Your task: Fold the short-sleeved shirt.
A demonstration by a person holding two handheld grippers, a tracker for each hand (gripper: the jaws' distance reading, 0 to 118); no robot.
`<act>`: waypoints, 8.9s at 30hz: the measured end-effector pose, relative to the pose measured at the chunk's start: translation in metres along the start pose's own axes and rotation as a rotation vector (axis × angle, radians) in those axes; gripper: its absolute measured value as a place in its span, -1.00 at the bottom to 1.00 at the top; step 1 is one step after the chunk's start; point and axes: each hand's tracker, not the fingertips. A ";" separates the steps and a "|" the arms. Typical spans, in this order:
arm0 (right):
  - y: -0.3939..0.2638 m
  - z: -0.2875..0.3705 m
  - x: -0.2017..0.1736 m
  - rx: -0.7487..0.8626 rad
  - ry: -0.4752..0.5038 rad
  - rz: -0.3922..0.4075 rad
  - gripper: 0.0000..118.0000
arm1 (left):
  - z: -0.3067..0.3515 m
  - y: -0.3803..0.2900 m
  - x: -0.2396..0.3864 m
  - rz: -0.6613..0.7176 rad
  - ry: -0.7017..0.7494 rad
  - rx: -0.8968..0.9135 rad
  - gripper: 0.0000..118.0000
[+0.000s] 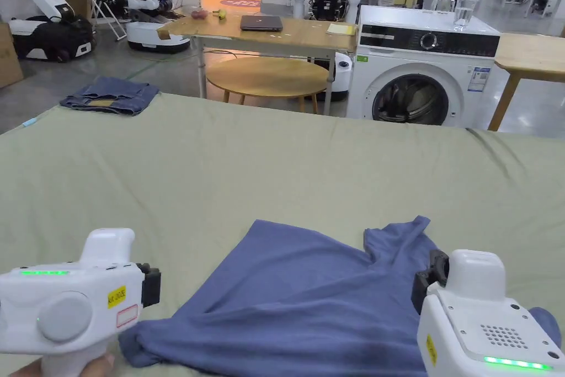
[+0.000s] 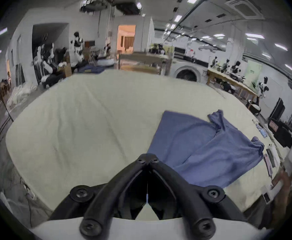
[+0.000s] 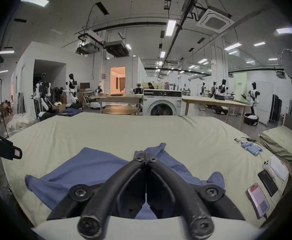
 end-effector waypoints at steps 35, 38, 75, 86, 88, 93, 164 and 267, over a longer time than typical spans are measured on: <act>0.023 -0.192 0.111 -0.480 -0.008 0.077 0.10 | -0.068 -0.036 -0.010 0.011 0.082 -0.245 -1.00; 0.015 -0.238 0.134 -0.633 0.081 0.011 0.09 | -0.068 -0.033 -0.008 0.006 0.084 -0.251 -1.00; 0.216 -0.110 0.149 -0.089 -0.039 0.044 -0.94 | 0.043 0.199 0.032 -0.131 -0.055 0.258 -1.00; 0.316 -0.102 0.171 0.046 -0.126 0.038 -0.94 | 0.073 0.346 0.065 -0.161 -0.056 0.375 -1.00; 0.331 -0.108 0.172 0.055 -0.127 0.032 -0.94 | 0.073 0.364 0.068 -0.150 -0.012 0.387 -1.00; 0.370 -0.124 0.166 0.108 -0.156 0.052 -0.94 | 0.077 0.401 0.074 -0.147 0.001 0.409 -1.00; -0.088 0.066 0.160 -0.721 -0.061 0.146 -0.94 | 0.010 -0.086 -0.043 -0.098 -0.031 -0.318 -1.00; -0.099 0.047 0.110 -0.887 -0.158 0.134 -0.87 | 0.004 -0.090 -0.021 -0.168 0.085 -0.402 -0.92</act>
